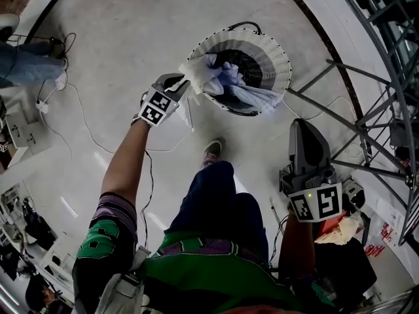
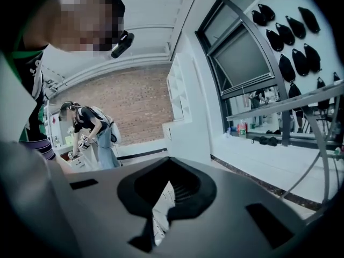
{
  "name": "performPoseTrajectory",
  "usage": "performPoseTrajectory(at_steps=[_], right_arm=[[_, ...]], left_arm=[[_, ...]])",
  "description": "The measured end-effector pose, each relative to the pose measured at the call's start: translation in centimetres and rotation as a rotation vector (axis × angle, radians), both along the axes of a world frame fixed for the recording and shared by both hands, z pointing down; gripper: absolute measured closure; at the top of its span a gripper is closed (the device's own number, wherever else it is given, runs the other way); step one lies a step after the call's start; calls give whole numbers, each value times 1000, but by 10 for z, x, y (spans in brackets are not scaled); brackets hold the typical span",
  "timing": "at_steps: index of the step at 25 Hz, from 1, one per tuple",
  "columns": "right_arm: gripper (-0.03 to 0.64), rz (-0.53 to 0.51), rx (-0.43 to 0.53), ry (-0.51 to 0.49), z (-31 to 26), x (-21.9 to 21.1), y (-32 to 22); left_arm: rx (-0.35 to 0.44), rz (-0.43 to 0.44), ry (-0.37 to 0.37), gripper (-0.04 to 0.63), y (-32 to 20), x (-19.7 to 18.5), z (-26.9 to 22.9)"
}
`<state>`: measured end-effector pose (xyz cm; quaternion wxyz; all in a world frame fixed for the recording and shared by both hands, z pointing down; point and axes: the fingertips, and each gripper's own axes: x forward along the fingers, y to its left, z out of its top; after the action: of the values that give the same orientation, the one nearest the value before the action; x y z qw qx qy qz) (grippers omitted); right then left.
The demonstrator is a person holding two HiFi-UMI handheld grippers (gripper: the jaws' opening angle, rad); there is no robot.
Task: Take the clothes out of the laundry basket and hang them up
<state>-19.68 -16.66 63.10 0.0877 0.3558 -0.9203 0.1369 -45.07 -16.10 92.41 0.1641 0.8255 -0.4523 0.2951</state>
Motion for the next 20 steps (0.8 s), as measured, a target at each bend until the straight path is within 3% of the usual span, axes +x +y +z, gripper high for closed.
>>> performPoseTrajectory(at_steps=[9, 20], right_arm=[[617, 61, 12, -13, -131, 22, 20], [617, 183, 125, -7, -249, 63, 55]], left_arm=[[37, -13, 22, 531, 10, 11, -137], [170, 45, 60, 531, 18, 32, -270]])
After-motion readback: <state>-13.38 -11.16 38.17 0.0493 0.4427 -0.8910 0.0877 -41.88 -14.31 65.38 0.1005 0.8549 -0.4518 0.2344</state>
